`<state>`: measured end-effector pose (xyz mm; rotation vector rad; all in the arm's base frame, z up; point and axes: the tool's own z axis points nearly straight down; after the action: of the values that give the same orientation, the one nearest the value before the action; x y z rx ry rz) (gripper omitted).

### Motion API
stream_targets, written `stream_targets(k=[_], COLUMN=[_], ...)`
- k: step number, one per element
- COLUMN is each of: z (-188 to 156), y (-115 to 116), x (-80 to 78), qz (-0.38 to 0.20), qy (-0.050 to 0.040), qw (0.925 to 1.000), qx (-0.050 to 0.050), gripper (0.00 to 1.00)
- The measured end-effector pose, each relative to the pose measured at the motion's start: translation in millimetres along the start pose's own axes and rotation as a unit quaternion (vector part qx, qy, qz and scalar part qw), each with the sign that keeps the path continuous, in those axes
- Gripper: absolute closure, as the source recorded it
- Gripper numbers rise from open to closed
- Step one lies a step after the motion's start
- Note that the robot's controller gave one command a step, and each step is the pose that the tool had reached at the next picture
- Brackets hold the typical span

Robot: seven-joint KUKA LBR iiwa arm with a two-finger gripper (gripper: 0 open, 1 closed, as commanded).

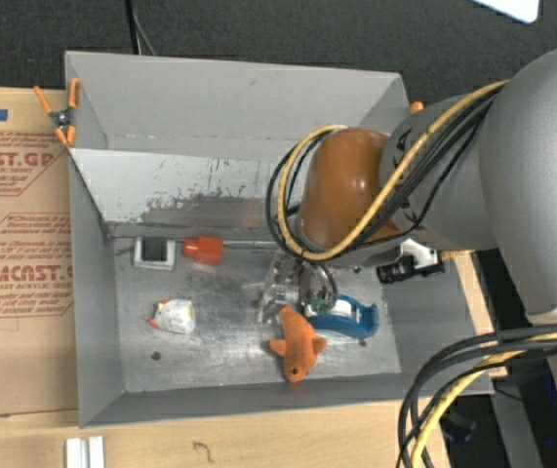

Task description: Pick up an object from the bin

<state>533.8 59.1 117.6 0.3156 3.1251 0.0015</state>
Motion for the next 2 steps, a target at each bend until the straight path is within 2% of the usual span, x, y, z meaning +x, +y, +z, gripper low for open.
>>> stream_targets(k=[1,2], z=[0,-54], y=[0,0], x=[-0.5,1.5], qz=[0.000,0.004], qy=[-0.0002,0.0031], qw=[1.0000,1.0000], qx=[0.000,0.001], gripper=[1.00,1.00])
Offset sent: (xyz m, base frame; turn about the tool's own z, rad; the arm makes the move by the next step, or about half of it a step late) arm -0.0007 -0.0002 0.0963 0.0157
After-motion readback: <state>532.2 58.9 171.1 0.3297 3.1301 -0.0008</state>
